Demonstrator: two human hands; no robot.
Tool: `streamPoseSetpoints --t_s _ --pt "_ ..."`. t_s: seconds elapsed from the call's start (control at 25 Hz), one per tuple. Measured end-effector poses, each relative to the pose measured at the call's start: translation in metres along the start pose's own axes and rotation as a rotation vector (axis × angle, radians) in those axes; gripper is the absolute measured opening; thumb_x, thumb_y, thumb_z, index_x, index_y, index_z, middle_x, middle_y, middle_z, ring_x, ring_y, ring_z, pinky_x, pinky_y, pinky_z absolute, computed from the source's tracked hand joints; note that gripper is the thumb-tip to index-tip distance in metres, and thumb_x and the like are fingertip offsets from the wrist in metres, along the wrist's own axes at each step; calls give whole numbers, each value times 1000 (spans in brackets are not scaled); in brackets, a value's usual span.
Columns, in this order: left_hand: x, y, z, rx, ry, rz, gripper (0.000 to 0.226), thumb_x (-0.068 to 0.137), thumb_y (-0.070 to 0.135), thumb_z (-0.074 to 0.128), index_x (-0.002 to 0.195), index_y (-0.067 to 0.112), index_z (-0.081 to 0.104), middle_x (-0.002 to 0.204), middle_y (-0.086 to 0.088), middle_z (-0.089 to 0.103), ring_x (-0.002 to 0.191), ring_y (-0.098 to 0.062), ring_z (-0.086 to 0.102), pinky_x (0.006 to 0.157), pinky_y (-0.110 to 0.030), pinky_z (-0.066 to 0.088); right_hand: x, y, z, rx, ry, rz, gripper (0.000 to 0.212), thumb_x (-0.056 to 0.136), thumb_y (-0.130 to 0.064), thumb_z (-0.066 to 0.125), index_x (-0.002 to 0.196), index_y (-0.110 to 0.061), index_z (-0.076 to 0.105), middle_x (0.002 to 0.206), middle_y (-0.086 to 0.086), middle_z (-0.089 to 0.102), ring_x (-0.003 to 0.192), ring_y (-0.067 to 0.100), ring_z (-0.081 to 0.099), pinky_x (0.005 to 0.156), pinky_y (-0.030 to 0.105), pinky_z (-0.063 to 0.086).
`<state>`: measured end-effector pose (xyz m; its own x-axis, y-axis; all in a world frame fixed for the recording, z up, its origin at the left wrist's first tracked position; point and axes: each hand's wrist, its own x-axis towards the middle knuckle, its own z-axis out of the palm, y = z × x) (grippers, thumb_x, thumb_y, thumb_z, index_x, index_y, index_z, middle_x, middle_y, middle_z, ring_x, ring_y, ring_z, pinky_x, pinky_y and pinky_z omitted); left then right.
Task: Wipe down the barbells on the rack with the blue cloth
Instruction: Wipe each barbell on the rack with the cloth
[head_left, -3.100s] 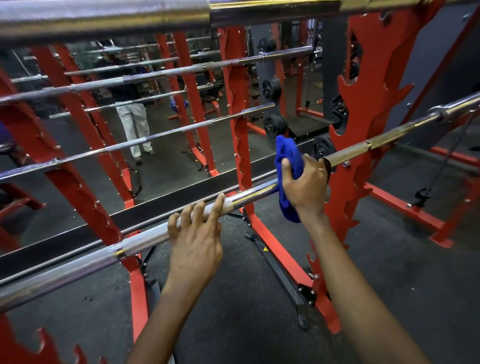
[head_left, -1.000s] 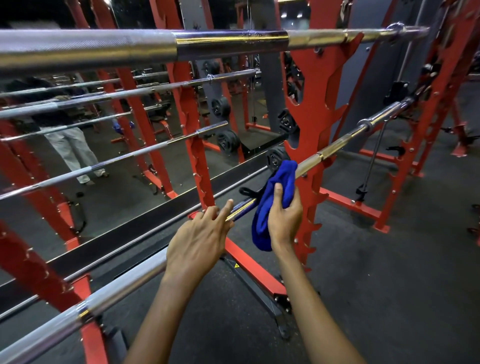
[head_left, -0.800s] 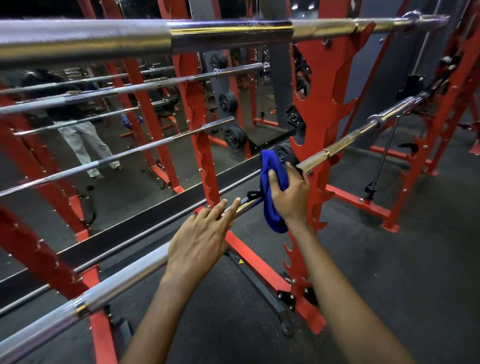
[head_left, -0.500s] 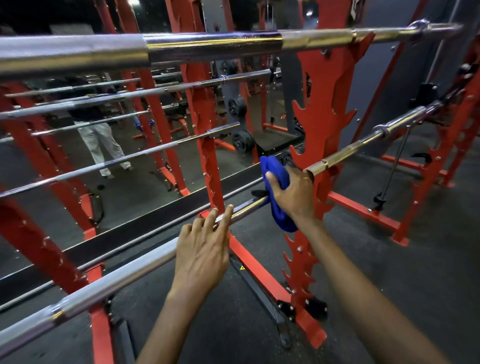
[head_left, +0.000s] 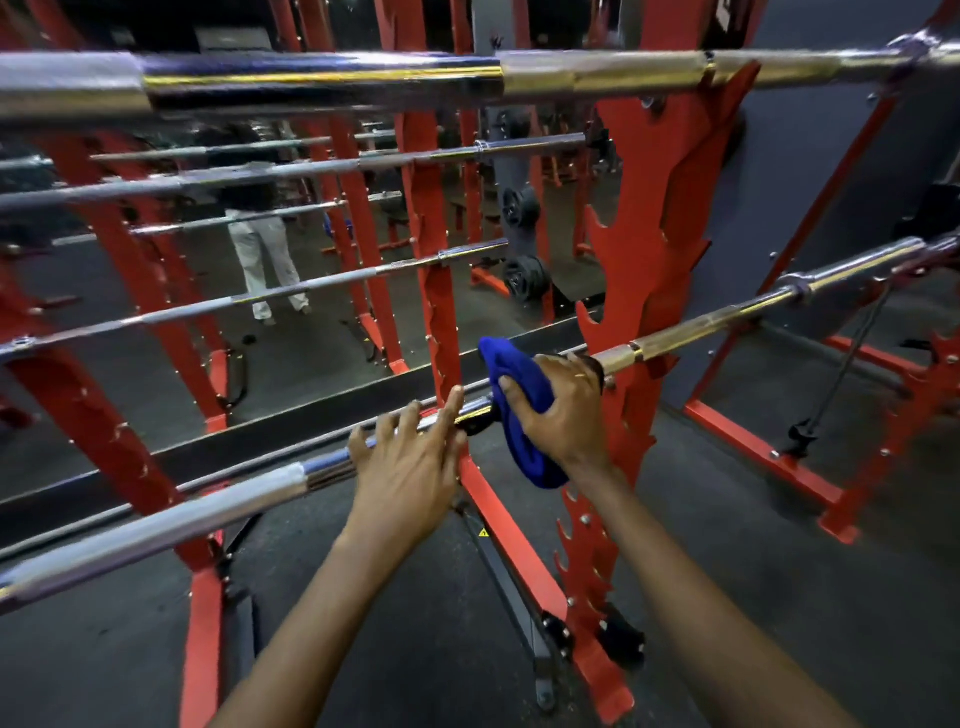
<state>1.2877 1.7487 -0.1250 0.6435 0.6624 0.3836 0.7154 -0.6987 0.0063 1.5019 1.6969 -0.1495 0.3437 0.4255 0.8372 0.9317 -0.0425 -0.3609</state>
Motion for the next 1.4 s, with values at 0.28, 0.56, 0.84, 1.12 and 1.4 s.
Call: streamPoseSetpoints --t_s 0.28,0.56,0.84,1.12,1.4 --pt "20 4 11 107 145 134 54 103 53 27 152 36 42 105 1 68 76 -28 62 60 -35 34 -3 38 8 383 448 605 55 101 -45 57 141 -6 57 146 13 59 142 30 49 116 51 40" --pt "17 6 19 65 258 123 48 106 48 33 152 37 45 127 6 67 95 -22 65 72 -38 42 -20 -26 25 1025 594 1180 71 93 -70 56 134 -12 60 127 13 70 114 31 69 101 52 53" --pt "15 5 15 43 220 125 49 107 50 32 154 38 40 138 6 63 110 -20 65 87 -37 47 -8 -31 15 961 425 1206 37 105 -40 54 124 -8 61 116 13 73 105 29 70 87 27 54" --pt "15 7 19 48 284 117 47 105 47 38 149 36 49 128 6 67 102 -21 65 81 -37 44 -22 -3 -20 238 146 326 46 98 -37 66 137 -13 62 129 4 59 118 13 55 104 9 33" --pt "18 17 15 30 256 78 52 100 47 38 149 32 49 126 2 66 102 -24 63 81 -39 45 30 82 -45 -147 90 403 46 100 -45 54 127 -10 67 113 13 64 105 38 60 95 43 42"
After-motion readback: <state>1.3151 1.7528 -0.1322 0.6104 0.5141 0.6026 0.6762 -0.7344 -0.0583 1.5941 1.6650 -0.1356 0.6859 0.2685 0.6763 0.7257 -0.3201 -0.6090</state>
